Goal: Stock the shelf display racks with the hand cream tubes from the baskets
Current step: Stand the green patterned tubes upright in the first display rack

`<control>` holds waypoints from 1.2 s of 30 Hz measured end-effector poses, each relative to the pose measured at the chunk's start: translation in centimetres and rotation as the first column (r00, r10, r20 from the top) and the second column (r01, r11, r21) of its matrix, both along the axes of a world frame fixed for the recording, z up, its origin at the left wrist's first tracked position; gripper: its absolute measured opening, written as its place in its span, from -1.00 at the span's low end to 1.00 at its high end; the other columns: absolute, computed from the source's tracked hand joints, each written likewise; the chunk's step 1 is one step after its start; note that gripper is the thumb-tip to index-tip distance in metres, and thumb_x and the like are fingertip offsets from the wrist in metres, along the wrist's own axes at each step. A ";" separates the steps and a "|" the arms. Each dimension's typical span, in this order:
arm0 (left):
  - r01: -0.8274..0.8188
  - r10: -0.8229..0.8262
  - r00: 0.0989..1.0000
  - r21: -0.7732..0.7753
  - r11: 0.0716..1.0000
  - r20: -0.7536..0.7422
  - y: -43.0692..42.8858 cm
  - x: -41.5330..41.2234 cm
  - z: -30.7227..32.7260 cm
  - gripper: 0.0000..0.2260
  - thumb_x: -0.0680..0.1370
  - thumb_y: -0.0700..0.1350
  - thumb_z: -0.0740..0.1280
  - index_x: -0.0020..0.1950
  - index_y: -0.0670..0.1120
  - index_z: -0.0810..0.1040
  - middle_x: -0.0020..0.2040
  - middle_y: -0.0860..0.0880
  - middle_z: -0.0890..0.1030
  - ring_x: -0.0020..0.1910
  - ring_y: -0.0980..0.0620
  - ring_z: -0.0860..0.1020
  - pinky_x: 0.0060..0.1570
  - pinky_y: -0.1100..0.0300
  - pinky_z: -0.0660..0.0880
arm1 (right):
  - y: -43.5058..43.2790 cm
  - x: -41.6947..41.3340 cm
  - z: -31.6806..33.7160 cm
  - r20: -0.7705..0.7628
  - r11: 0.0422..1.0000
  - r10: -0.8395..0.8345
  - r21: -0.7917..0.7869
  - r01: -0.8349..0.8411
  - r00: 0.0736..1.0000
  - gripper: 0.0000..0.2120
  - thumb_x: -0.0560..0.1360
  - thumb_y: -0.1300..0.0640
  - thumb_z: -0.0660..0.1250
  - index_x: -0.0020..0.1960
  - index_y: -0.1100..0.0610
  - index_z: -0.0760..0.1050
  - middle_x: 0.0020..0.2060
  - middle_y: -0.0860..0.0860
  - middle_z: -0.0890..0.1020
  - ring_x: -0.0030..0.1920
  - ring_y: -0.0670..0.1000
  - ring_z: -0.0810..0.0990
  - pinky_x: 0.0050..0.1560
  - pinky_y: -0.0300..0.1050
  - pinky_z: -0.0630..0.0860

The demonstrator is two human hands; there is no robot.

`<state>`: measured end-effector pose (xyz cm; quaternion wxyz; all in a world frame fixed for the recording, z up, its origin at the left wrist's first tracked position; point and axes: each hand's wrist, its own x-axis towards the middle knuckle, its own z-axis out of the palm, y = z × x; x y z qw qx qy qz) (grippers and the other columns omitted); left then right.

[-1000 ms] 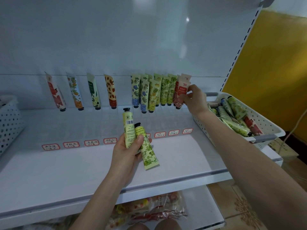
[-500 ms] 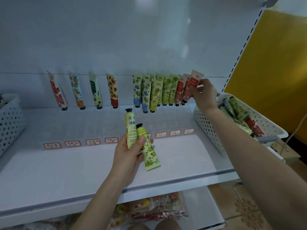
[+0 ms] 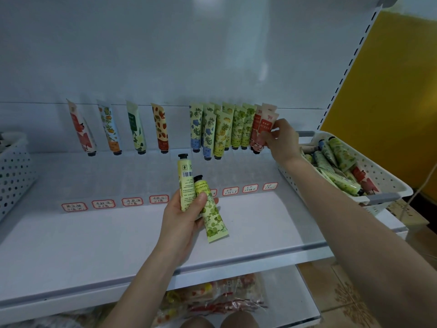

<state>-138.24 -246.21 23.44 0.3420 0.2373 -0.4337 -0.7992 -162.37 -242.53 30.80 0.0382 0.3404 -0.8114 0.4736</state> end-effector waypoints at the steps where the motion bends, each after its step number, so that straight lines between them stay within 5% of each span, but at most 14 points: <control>1: 0.001 -0.001 1.000 -0.004 1.000 0.002 0.0 -0.1 0.0 -0.80 0.53 -0.24 0.27 0.13 -0.09 0.50 -0.10 -0.10 0.66 -0.12 -0.04 0.66 -0.07 0.03 0.59 | 0.0 0.0 0.0 0.004 1.000 -0.003 0.010 0.003 1.000 -0.79 0.53 0.23 0.27 0.13 0.28 0.42 -0.14 0.08 0.51 -0.18 0.04 0.49 -0.27 -0.23 0.36; 6: 0.006 -0.006 1.000 -0.005 1.000 -0.001 0.2 -0.3 -0.1 -0.81 0.52 -0.24 0.28 0.11 -0.09 0.51 -0.05 -0.11 0.66 -0.09 -0.05 0.65 -0.04 0.00 0.59 | -0.2 0.1 0.2 0.000 0.997 0.009 0.078 -0.009 1.000 -0.82 0.53 0.23 0.26 0.10 0.29 0.42 -0.16 0.10 0.55 -0.17 0.08 0.54 -0.18 -0.10 0.47; 10: 0.011 -0.011 1.000 -0.009 1.000 -0.002 0.3 -0.3 -0.1 -0.83 0.52 -0.23 0.28 0.09 -0.07 0.51 -0.09 -0.09 0.67 -0.11 -0.03 0.66 -0.09 0.04 0.58 | 0.0 0.2 -0.3 -0.009 0.996 -0.001 0.087 0.002 1.000 -0.82 0.54 0.24 0.24 0.12 0.28 0.43 -0.13 0.10 0.57 -0.16 0.05 0.55 -0.32 -0.21 0.39; 15: 0.005 -0.005 1.000 0.000 1.000 -0.012 -0.1 -0.1 -0.2 -0.81 0.53 -0.24 0.27 0.11 -0.08 0.51 -0.12 -0.08 0.67 -0.14 -0.03 0.66 -0.21 0.12 0.60 | -0.3 0.1 -0.2 0.012 0.995 -0.005 0.104 0.004 1.000 -0.83 0.53 0.23 0.26 0.10 0.25 0.44 -0.06 0.16 0.62 -0.12 0.11 0.59 -0.15 -0.10 0.48; 21: 0.005 -0.005 1.000 0.004 1.000 -0.015 0.0 -0.2 -0.2 -0.79 0.52 -0.25 0.27 0.14 -0.10 0.50 -0.09 -0.09 0.66 -0.11 -0.04 0.65 -0.10 0.04 0.60 | -0.5 0.1 0.2 -0.005 0.988 -0.008 0.155 0.009 1.000 -0.83 0.53 0.23 0.25 0.09 0.29 0.43 -0.04 0.21 0.61 -0.05 0.19 0.59 -0.07 0.00 0.53; 26: 0.019 -0.018 0.999 0.015 1.000 -0.039 0.0 -0.2 -0.1 -0.76 0.49 -0.23 0.29 0.14 -0.10 0.50 -0.10 -0.09 0.65 -0.11 -0.03 0.65 -0.05 0.01 0.60 | -0.3 0.4 0.3 0.025 0.990 0.000 0.143 -0.004 1.000 -0.79 0.54 0.21 0.24 0.14 0.27 0.43 0.01 0.20 0.61 -0.01 0.16 0.59 -0.15 -0.13 0.45; 32: 0.021 -0.020 0.999 0.010 1.000 -0.039 0.0 -0.3 0.2 -0.82 0.52 -0.25 0.27 0.10 -0.09 0.51 -0.14 -0.07 0.66 -0.15 -0.03 0.65 -0.16 0.10 0.61 | 0.0 0.6 0.0 0.071 0.996 0.002 0.087 -0.008 0.997 -0.74 0.54 0.19 0.27 0.19 0.27 0.40 0.02 0.19 0.62 -0.15 -0.01 0.51 -0.48 -0.48 0.30; 36: 0.018 -0.018 0.999 0.000 1.000 -0.027 0.2 -0.3 0.5 -0.82 0.53 -0.25 0.27 0.11 -0.08 0.51 -0.12 -0.07 0.66 -0.15 -0.04 0.65 -0.10 0.04 0.59 | 0.2 0.6 0.0 0.107 0.997 -0.005 0.074 -0.003 0.994 -0.70 0.52 0.18 0.30 0.21 0.27 0.39 0.02 0.19 0.62 -0.16 0.00 0.51 -0.41 -0.38 0.32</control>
